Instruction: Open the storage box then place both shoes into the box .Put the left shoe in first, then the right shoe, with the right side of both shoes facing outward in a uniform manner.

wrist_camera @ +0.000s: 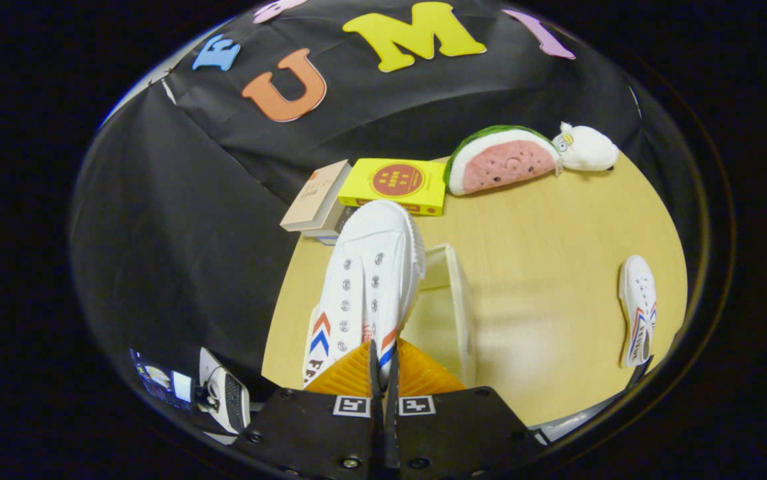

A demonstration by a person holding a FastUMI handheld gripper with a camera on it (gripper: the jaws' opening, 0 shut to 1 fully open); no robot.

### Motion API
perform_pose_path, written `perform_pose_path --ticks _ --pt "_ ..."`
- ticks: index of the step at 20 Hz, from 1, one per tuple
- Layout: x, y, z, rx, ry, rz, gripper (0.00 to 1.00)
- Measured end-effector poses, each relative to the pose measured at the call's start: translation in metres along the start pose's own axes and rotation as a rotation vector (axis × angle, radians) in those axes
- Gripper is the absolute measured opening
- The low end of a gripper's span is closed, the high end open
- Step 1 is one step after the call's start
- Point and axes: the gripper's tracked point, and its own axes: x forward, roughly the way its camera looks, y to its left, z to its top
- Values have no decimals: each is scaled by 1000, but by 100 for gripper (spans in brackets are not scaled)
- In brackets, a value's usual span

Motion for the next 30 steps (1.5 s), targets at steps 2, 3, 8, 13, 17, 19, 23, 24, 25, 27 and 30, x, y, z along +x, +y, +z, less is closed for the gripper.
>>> perform_pose_path --ticks 2,3,8,13,17,19,23,24,25,27,30 --pt "20 13 -11 -9 26 -6 1" --pt "29 17 -16 -15 37 -13 1" --pt "60 20 -38 -19 74 -59 1" --pt "76 15 -48 -49 79 -107 0" --pt "85 16 -58 -75 96 -115 0" --pt "87 16 -64 -64 114 -117 1" --pt "96 14 -66 -82 116 -139 4" --pt "98 22 -64 -91 110 -109 10" --pt "100 28 -64 -99 102 -92 17" --pt "95 32 -55 -124 81 -89 39" --pt "81 31 -44 -137 33 -87 80"
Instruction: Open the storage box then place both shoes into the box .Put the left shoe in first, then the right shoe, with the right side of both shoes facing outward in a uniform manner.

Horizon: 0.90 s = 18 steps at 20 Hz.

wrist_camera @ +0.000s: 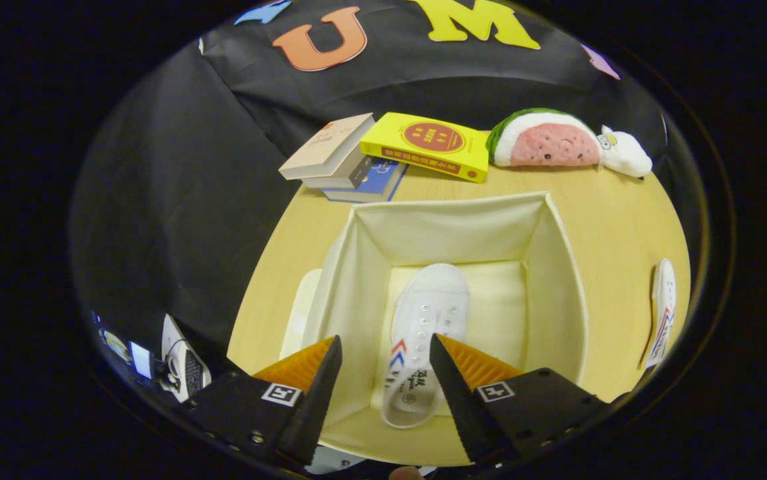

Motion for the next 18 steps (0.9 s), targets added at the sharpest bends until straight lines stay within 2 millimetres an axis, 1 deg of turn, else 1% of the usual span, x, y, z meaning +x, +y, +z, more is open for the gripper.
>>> perform_pose_path --ticks 2,3,7,9,12,13,15,18 --pt "-16 -9 8 -15 -51 -12 89" --pt "-26 -14 12 -22 -80 -18 90" --pt "-70 -45 22 -41 -197 -24 91" --pt "-94 -68 22 -43 -243 -34 91" --pt "-130 -111 22 -29 -308 -55 91" --pt "-141 -128 22 -18 -332 -66 91" --pt "-161 -170 19 2 -367 -108 91" --pt "-184 -232 8 47 -386 -169 91"
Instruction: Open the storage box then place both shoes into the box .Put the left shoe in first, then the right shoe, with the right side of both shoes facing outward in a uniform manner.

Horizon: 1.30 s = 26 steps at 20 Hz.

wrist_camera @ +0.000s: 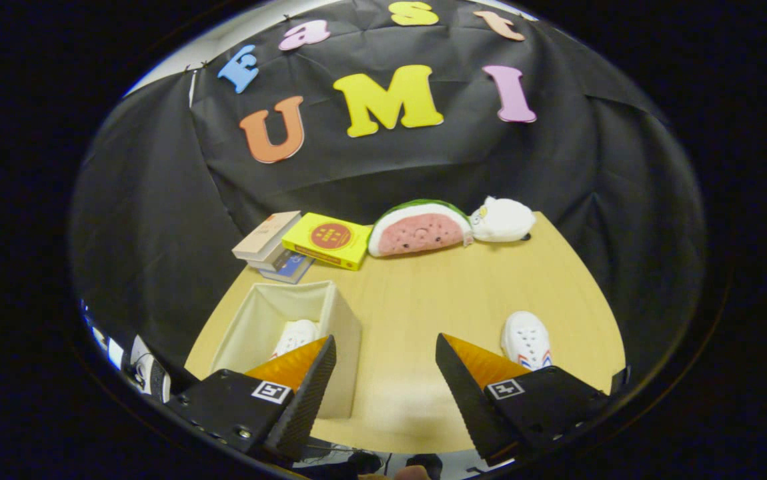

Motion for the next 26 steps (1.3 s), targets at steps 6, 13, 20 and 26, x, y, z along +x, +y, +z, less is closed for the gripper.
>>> perform_pose_path --ticks 6,13,20,26 --pt "-4 -113 -29 16 56 -105 91" --pt "39 -215 -82 30 209 -190 91" --pt "93 -258 -115 61 354 -175 93" --pt "113 -259 -117 64 418 -134 93"
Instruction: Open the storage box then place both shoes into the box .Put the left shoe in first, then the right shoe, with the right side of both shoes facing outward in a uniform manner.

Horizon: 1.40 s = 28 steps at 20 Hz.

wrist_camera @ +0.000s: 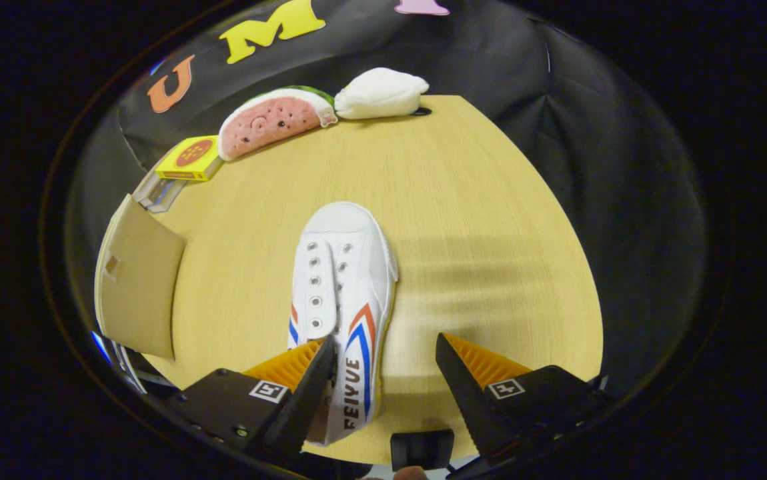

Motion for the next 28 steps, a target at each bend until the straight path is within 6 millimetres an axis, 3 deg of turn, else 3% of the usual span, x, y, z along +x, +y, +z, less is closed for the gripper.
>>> perform_pose_path --ticks 1,6,7,11,12,13,14,15,16,19,23,28 --pt "3 4 -1 -7 13 15 92" --pt "8 23 -1 51 71 109 54" --pt "8 23 -1 69 75 116 45" --pt "8 23 2 123 88 125 36" --pt "7 20 -3 123 104 118 23" --pt "-3 18 3 150 96 126 22" --pt "-1 15 0 161 97 126 8" --pt "2 17 5 179 93 133 8" --pt "-2 17 0 190 93 135 1" --pt "-16 23 -2 206 78 143 1" --pt "-54 40 -2 202 50 143 0" --pt "-119 104 11 195 -19 169 0"
